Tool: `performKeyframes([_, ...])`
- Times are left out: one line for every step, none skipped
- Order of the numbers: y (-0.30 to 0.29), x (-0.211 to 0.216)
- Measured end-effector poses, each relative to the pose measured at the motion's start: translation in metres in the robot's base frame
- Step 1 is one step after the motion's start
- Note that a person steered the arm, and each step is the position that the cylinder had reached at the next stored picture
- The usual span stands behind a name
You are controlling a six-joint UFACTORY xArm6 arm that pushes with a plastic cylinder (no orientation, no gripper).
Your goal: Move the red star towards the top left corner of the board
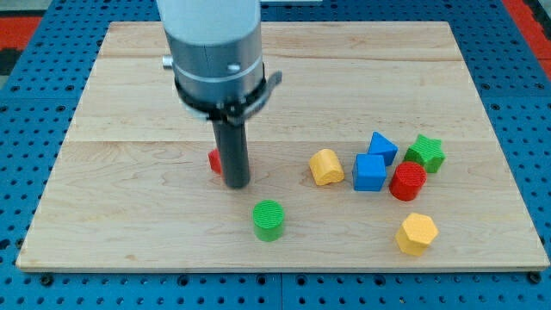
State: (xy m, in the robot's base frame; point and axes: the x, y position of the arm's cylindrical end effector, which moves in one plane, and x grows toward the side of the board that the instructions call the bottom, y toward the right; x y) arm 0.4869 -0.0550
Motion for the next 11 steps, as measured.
performKeyframes([-0.024, -0.061])
performKeyframes([-0.071, -0.097])
performKeyframes([-0.076, -0.098])
performKeyframes([-0.075, -0.08])
performKeyframes([-0.075, -0.051])
performKeyframes([-0.109, -0.068])
performKeyframes([-0.109, -0.094])
performKeyframes([-0.065, -0.087])
performKeyframes([-0.087, -0.141])
performKeyframes([-0.12, -0.199])
performKeyframes([-0.139, -0.237])
